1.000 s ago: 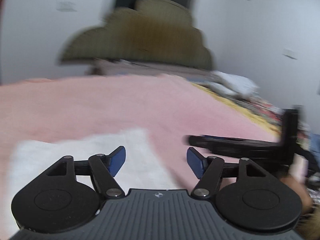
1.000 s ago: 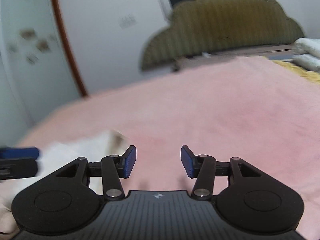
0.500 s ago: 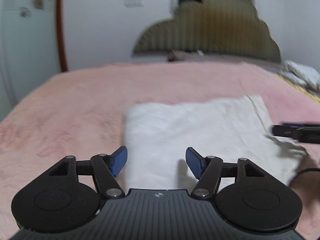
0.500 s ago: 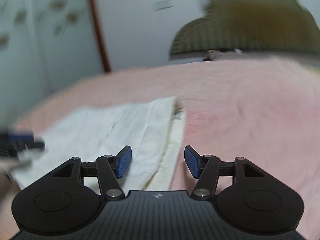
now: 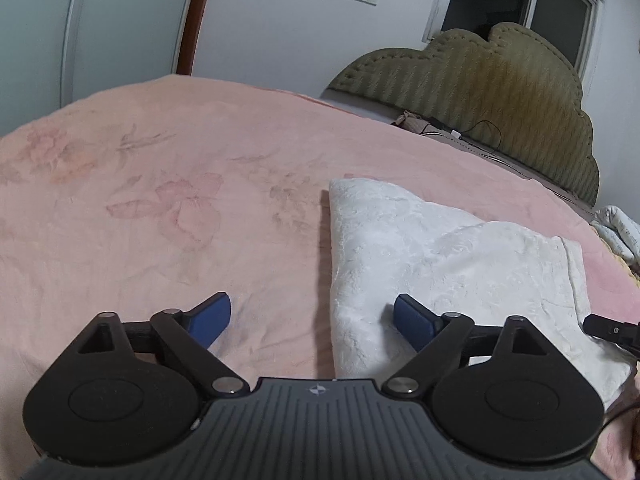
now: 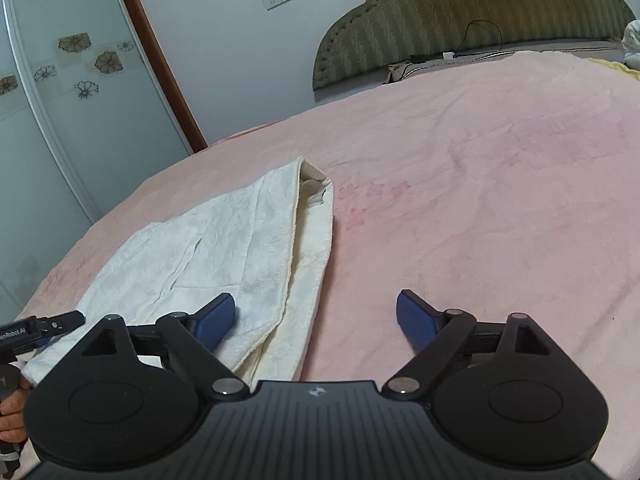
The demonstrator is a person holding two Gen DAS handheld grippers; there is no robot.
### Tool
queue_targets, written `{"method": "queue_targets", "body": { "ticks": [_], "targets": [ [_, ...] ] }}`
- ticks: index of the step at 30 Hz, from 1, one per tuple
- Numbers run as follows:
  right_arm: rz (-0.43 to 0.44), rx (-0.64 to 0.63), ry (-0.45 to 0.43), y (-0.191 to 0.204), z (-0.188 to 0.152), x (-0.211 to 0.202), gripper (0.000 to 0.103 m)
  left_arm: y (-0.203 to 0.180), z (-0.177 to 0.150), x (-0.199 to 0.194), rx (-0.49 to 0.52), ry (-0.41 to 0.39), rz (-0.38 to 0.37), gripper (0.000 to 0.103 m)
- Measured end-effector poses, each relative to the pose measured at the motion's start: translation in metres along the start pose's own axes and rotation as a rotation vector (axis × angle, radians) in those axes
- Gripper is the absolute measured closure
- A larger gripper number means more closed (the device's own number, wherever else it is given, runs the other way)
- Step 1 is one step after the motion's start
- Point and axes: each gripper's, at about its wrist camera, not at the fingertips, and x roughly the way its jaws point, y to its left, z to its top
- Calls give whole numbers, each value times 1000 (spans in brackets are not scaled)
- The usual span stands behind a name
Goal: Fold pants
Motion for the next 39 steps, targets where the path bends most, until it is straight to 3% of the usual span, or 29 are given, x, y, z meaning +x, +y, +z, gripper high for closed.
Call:
{"method": "queue_targets", "body": {
  "ticks": [11, 39],
  "targets": [
    [54, 68, -19, -13, -2, -5, 14, -3, -2, 1, 7, 1, 6, 7],
    [93, 120, -32, -17, -3, -6, 13, -5, -2, 0, 23, 7, 17, 7]
  ]
}}
